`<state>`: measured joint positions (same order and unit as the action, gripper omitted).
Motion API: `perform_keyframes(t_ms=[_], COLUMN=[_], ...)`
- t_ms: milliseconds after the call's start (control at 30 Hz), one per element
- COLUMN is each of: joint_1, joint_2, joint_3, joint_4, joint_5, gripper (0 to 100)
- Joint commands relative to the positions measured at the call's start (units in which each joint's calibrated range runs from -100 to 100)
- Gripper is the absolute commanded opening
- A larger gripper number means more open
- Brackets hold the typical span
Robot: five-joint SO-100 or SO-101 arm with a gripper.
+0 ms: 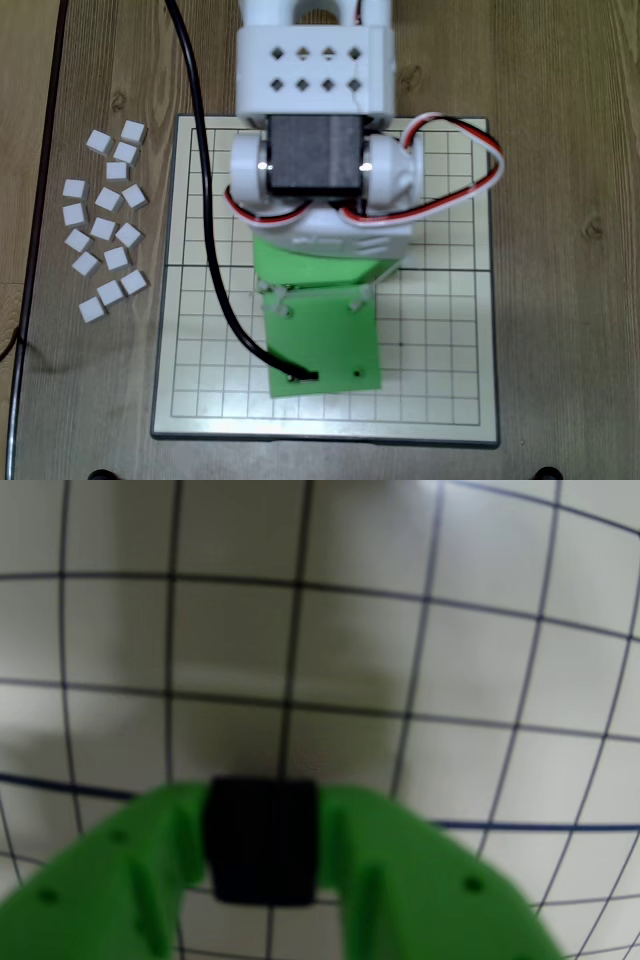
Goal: Grasp a Black stone and put it on the board on position (0,0).
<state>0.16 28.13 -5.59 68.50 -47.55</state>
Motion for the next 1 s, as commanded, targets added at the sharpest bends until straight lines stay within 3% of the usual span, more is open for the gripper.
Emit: perform_keyframes(t_ms=[0,967], joint_1=[0.5,0.7], joint_2=[-2.3,-2.4], joint_3=[0.1,1.6], joint_4=[-0.9,-2.3], joint_5=[0.0,0.0], gripper=[6,6])
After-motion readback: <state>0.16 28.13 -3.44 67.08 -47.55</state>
